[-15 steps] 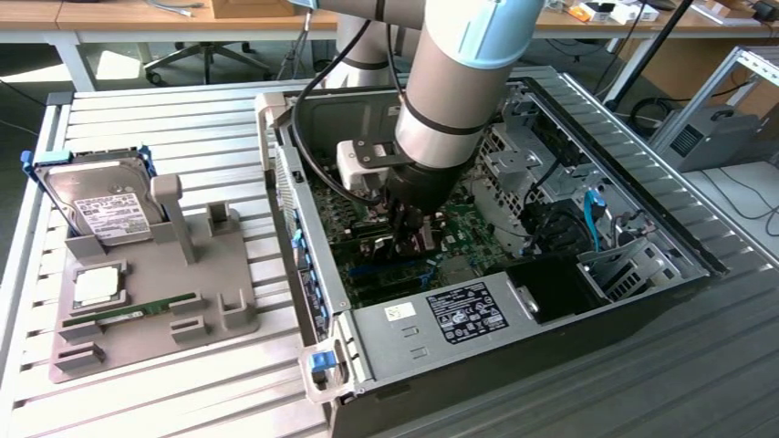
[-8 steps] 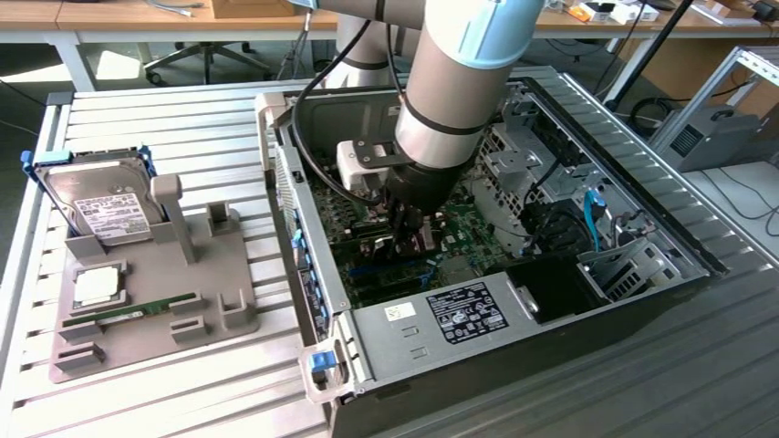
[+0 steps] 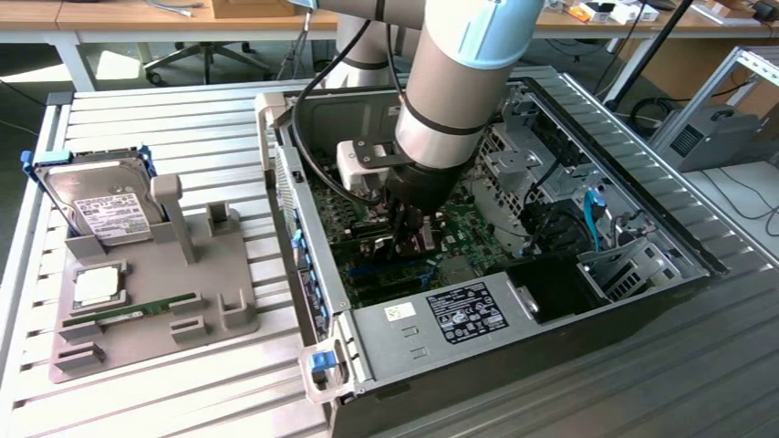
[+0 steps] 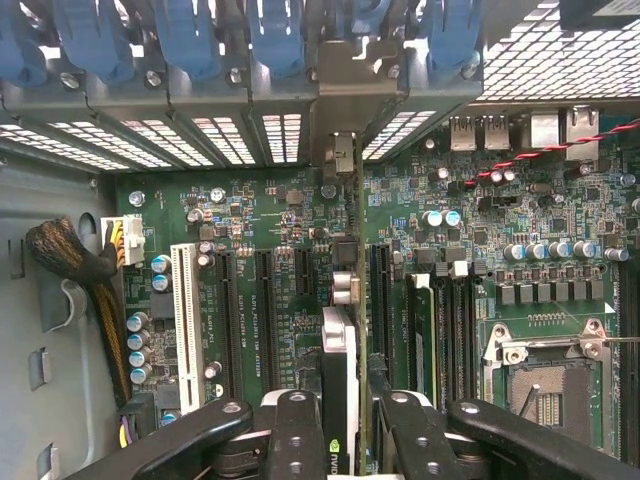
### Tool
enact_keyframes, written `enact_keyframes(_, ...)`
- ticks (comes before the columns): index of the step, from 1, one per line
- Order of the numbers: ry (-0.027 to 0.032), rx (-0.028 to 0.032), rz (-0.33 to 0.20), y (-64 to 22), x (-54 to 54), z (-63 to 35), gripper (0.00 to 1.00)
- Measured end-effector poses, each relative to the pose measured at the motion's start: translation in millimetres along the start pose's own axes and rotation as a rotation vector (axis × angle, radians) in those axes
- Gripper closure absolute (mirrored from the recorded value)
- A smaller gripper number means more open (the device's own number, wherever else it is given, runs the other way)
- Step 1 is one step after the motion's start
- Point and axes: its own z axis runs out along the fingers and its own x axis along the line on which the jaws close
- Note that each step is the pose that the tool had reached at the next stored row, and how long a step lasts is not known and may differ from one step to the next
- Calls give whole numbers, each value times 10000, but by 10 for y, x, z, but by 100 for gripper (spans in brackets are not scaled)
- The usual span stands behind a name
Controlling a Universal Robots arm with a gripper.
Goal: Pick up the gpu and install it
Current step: 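Insert the gpu into the slot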
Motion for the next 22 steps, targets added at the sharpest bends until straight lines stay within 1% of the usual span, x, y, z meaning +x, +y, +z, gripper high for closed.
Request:
enact_keyframes(5, -9, 3, -1, 0, -2, -14, 73)
enact_keyframes(7, 1, -2, 0, 1, -1, -28, 73)
enact_keyframes(10, -5, 7, -2, 1, -3, -53, 73)
enact_keyframes(14, -2, 15, -18, 2, -3, -57, 73)
enact_keyframes(22, 2, 8, -138, 2, -3, -56, 73)
